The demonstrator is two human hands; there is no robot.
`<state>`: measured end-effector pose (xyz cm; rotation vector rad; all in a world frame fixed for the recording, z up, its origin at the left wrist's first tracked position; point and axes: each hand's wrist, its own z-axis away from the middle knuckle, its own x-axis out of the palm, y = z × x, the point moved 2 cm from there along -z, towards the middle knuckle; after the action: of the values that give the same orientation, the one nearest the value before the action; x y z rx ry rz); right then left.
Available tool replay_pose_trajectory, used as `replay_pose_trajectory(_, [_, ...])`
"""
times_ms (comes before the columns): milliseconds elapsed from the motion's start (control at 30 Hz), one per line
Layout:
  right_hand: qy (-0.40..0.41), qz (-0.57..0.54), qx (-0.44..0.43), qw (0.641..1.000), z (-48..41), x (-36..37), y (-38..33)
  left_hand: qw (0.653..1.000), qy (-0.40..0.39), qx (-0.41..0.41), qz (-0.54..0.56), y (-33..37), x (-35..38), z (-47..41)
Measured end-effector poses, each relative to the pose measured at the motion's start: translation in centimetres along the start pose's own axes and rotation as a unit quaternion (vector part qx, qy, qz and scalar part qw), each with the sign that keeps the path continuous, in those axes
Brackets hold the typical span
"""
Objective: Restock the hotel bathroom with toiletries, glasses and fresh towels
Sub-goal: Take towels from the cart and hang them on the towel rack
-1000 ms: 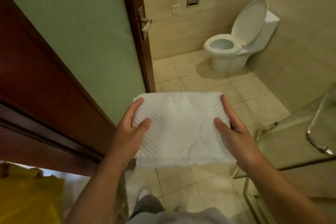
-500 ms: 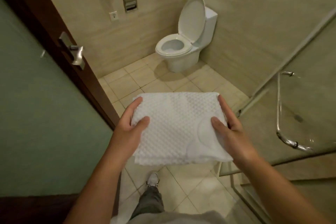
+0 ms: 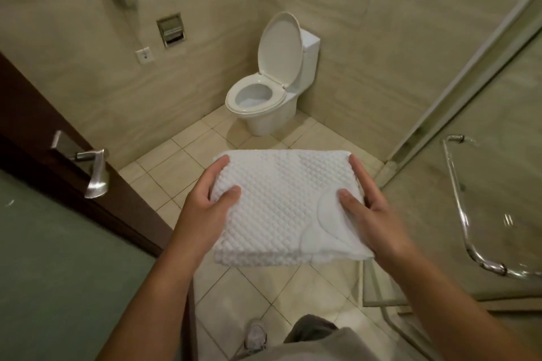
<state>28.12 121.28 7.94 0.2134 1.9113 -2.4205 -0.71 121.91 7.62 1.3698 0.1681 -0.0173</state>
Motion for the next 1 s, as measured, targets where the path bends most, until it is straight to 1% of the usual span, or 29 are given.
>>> replay_pose_trajectory(233, [0.026, -0.039, 0.008, 0.999, -6.8, -1.4, -0.5, 1.0, -0.026, -0.003, -0.016, 2.3, 2.6, -7.6])
replay_pose_trajectory(433, [0.033, -0.048, -0.011, 0.998, -16.1, -4.8, -2.1, 0.999, -0.03, 0.012, -0.027, 5.6, 7.4, -16.9])
replay_pose_trajectory(600, [0.014, -0.027, -0.015, 0.999, -24.3, -8.7, -4.2, 0.999, -0.033, 0.01, -0.023, 8.6, 11.5, -24.6])
replay_pose_trajectory(767, [-0.004, -0.014, -0.018, 1.0, -30.7, -11.2, -5.9, 0.999, -0.03, 0.019, -0.021, 11.0, 14.9, -30.7])
replay_pose_trajectory(1000, [0.03, 0.007, -0.012, 0.999, -37.9, -11.4, -6.5, 0.999, -0.039, 0.011, -0.008, 12.3, 17.2, -38.0])
